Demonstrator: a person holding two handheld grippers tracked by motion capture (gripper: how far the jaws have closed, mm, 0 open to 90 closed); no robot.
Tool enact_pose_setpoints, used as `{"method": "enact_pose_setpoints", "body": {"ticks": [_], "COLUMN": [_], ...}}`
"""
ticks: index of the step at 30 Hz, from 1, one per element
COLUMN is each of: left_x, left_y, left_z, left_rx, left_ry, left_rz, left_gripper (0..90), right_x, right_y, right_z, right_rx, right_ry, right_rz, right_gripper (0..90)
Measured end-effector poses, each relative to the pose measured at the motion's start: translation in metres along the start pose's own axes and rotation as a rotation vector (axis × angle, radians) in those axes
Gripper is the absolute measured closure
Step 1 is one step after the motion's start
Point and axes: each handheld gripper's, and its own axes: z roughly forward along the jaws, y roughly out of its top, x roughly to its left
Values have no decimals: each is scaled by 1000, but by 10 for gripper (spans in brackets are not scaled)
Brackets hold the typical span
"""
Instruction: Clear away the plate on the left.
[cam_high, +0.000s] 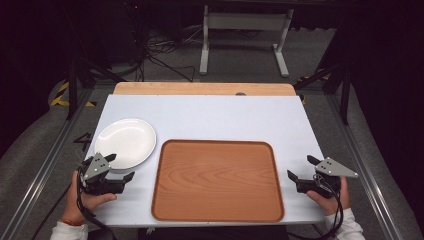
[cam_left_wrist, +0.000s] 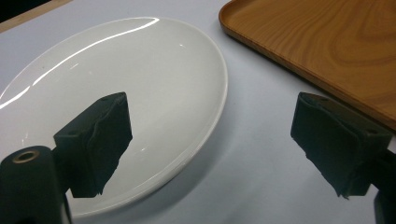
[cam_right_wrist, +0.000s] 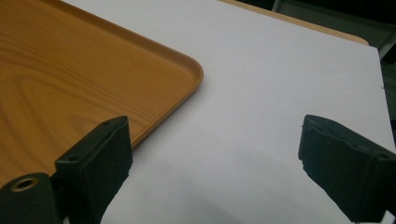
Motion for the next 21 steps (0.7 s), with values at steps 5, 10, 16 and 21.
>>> {"method": "enact_pose_setpoints", "body": {"ticks": [5, 10, 16, 21], "left_x": [-1, 1, 3, 0], "left_y": [-4, -6, -4, -1], "left_z": [-2, -1, 3, 6], "left_rx": [7, 24, 36, 77], "left_ry": [11, 25, 31, 58], "left_rz": [26, 37, 48, 105], "left_gripper": [127, 130, 147, 172], "right_x": [1, 4, 4, 2], "right_y": [1, 3, 2, -1], "right_z": [0, -1, 0, -3], "right_rx": [2, -1, 4, 7], "right_ry": [7, 9, 13, 4], "right_rz": [15, 8, 10, 22], "right_gripper": [104, 105, 105, 106]}}
